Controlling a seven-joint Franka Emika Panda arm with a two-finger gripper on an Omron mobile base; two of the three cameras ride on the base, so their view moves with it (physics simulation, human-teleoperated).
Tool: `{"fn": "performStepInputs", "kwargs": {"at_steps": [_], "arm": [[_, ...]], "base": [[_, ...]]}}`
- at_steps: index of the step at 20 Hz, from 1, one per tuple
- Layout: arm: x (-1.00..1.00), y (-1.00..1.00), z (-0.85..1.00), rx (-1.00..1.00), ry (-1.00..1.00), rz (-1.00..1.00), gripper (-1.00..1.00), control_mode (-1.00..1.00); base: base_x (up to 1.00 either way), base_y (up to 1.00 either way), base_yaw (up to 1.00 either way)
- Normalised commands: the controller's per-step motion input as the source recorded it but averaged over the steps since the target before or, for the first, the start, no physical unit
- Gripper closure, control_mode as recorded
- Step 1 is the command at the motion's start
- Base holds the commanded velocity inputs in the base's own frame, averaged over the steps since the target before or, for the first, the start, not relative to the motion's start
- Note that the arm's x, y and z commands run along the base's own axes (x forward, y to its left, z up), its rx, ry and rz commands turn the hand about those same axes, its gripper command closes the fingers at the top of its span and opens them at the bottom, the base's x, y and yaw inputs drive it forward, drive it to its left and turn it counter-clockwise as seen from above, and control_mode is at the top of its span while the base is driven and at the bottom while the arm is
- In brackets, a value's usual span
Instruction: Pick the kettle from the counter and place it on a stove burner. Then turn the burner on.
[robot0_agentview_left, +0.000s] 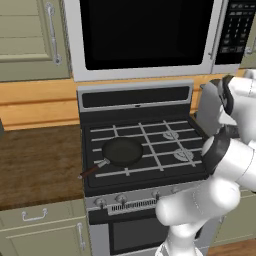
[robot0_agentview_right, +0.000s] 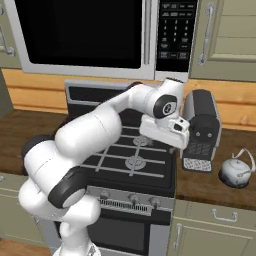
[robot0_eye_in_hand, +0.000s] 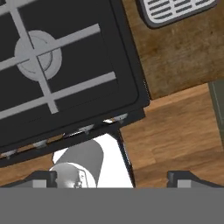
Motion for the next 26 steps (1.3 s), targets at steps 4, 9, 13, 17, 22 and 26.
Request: {"fn": "performStepInputs", "kwargs": {"at_steps": [4, 9, 13, 17, 22, 26], "arm": [[0.25, -0.47, -0.22, -0.13, -0.01, 0.0, -1.0, -1.0], [0.03, -0.32, -0.01, -0.15, -0.01, 0.11, -1.0, -1.0], [0.0, -0.44, 0.0, -0.08, -0.06, 0.15, -1.0, -1.0], [0.0, -0.72, 0.0, 0.0, -0.12, 0.02, -1.0, -1.0], [0.0, -0.71, 0.0, 0.04, -0.2, 0.0, -1.0, -1.0], [0.0, -0.58, 0.0, 0.05, -0.18, 0.0, -1.0, -1.0]], "base": [[0.0, 0.0, 0.0], [0.0, 0.0, 0.0], [0.0, 0.0, 0.0], [0.0, 0.0, 0.0], [0.0, 0.0, 0.0], [0.0, 0.0, 0.0]]}}
